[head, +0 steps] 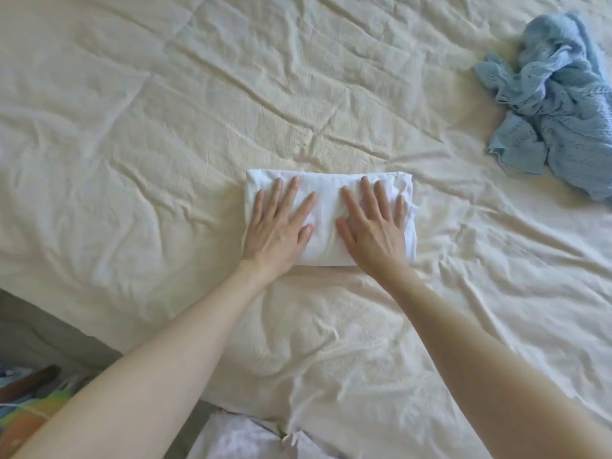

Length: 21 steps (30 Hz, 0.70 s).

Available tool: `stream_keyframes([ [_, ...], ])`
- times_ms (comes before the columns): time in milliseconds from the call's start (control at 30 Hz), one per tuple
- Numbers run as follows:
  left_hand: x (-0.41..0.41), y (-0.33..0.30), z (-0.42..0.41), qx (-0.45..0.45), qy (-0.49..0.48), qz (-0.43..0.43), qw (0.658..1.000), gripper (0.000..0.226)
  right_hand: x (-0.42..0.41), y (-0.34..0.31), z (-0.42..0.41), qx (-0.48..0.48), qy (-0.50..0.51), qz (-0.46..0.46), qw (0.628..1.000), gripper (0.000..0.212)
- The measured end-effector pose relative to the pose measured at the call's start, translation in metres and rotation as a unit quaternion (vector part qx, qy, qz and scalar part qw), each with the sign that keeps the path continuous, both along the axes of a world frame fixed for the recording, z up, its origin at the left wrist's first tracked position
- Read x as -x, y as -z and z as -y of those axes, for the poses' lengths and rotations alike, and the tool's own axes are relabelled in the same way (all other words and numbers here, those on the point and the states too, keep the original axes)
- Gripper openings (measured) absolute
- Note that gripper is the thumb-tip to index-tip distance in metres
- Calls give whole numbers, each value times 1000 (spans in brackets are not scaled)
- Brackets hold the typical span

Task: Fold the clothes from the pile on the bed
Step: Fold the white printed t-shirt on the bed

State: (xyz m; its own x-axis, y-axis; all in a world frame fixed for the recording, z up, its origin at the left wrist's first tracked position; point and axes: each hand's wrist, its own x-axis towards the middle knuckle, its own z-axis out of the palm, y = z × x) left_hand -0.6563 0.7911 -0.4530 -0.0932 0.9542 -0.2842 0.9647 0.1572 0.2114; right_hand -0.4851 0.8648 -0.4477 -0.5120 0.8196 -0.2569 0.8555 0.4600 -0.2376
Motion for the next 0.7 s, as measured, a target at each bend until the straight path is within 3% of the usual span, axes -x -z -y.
stream_keyframes([
  [200,-3,41,8,48,11,-59,997,56,-2,36,8,19,-13,53,998,57],
  [333,3,27,2,85,12,22,996,55,0,20,1,73,-8,17,997,55],
  [400,8,10,7,19,-25,118,993,49,-3,3,2,80,42,-84,992,46],
  [467,14,-4,17,-92,-120,177,973,40,-10,-12,3,25,143,-164,976,38],
  [533,24,-9,24,-130,-284,201,928,37,-21,-20,-1,11,296,-179,938,43],
  [567,30,-9,24,-112,-378,234,889,40,-27,-21,-7,52,377,-184,906,47],
  [667,47,-6,18,5,-551,375,746,45,-43,-22,-32,285,505,-249,775,39],
  [700,52,-4,16,27,-555,408,724,41,-47,-22,-39,337,507,-251,753,42],
])
